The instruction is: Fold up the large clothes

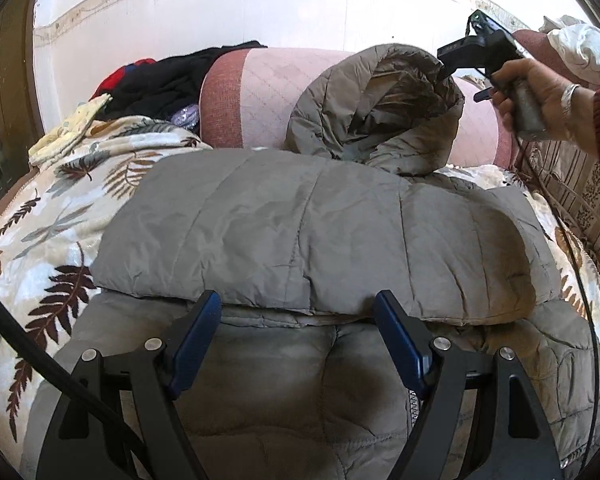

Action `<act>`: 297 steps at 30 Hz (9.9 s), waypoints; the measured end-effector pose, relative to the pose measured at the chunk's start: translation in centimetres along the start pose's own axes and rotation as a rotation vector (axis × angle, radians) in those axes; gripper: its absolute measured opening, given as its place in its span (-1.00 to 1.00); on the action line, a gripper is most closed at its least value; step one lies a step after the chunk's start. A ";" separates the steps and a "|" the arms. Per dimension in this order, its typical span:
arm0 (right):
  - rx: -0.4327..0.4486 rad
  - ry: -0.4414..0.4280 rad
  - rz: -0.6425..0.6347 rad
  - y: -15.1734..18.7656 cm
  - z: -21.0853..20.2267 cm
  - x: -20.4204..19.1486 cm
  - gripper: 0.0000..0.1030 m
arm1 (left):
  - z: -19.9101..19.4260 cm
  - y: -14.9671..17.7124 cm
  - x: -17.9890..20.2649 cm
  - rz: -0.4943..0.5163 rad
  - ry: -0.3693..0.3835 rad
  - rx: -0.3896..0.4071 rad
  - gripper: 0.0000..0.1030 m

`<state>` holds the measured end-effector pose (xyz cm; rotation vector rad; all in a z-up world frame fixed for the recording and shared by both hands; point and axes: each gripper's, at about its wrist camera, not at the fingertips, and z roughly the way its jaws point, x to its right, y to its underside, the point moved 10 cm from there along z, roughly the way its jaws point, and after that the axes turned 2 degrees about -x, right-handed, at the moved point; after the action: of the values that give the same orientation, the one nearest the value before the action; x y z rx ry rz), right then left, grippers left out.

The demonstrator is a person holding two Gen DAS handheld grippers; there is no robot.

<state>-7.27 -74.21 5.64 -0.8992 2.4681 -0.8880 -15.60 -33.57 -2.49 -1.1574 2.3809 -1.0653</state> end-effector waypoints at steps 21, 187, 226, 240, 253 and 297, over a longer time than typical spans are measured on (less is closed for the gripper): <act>0.192 -0.237 -0.098 8.8 -16.5 -6.0 -0.91 | -0.1 -1.3 -3.8 -0.133 -0.008 0.013 0.51; 0.062 -0.178 -0.174 26.9 -10.5 -8.5 0.24 | 5.5 -4.3 -6.8 -0.076 -0.082 -0.051 0.84; 0.055 -0.215 -0.188 28.2 -14.0 -9.0 0.33 | -0.7 -4.1 -5.6 -0.011 -0.103 0.049 0.84; 0.032 -0.204 -0.204 38.6 -23.3 -4.0 0.33 | -11.9 7.5 -6.1 0.079 -0.056 0.043 0.84; 0.001 -0.212 -0.198 48.0 -28.2 0.8 0.34 | -13.4 16.5 -11.0 0.052 -0.102 -0.088 0.84; -0.010 -0.435 0.358 49.7 -32.6 11.0 0.04 | -18.9 20.6 -12.5 -0.189 0.168 0.001 0.32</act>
<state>-54.30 -37.72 -4.94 -0.5519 2.1549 -0.4946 -29.22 -6.23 -5.20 -1.3641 2.4330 -1.2697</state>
